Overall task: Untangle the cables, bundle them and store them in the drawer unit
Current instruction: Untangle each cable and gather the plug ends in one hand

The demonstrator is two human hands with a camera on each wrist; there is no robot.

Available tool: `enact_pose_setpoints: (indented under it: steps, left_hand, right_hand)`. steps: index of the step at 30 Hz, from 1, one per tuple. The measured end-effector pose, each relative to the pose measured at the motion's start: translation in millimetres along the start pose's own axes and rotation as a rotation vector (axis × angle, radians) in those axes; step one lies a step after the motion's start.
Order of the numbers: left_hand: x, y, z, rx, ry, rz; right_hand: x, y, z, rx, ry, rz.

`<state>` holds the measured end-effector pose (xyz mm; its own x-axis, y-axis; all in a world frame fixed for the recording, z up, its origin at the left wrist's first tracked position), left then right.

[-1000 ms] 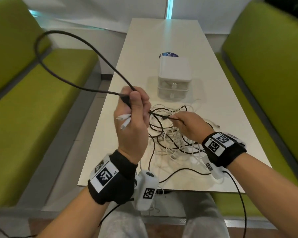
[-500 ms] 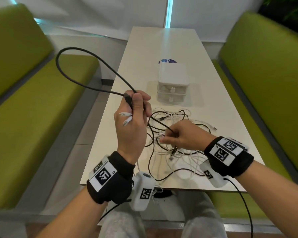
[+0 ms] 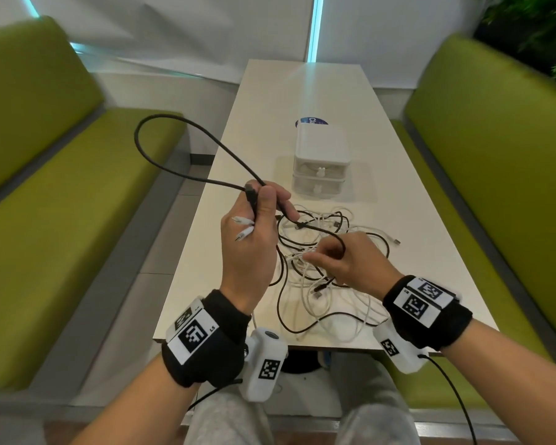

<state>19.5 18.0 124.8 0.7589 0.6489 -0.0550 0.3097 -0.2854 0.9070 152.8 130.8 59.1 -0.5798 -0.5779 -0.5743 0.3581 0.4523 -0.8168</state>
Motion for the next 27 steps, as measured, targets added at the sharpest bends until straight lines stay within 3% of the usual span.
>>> enact_pose_setpoints:
  steps: [2,4,6,11,13,18,22,27]
  left_hand:
    - [-1.5,0.6,-0.8,0.001,0.0,0.007]
    - [-2.1,1.5,-1.4,-0.002,0.002,0.014]
    - [-2.1,1.2,-0.8,-0.007,-0.003,0.018]
    - [1.7,-3.0,3.5,-0.076,-0.079,-0.007]
    - [2.5,-6.7,5.9,-0.123,-0.124,-0.064]
    - [-1.6,-21.4,7.6,-0.234,-0.198,-0.322]
    - [-1.4,-20.7,5.8,-0.242,-0.203,-0.425]
    - [-1.6,-17.0,6.4,-0.256,-0.234,-0.392]
  right_hand:
    - [-3.1,-4.3,1.3,-0.062,0.111,-0.017]
    - [-3.3,-9.8,4.5,-0.013,0.08,-0.189]
    - [1.8,-12.9,9.3,0.09,-0.063,-0.304]
    - [26.2,-2.3,20.2,0.318,-0.523,-0.247]
    - [30.4,0.7,22.5,0.357,-0.611,-0.215]
    - [29.0,7.1,23.4,0.378,-0.631,-0.088]
    - [28.0,11.6,23.7,0.361,-0.689,0.03]
    - [11.6,3.2,12.0,0.179,-0.5,0.061]
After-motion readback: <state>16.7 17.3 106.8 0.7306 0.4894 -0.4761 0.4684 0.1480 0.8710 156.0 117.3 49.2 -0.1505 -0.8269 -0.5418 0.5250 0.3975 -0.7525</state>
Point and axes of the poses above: each hand's wrist, its own z-axis away from the middle knuckle, its own x-axis out of the palm, y = z × x, the point moved 3 cm from there along -z, towards the middle knuckle, and after that the axes turned 10 degrees about -z, right-handed, at the moved point
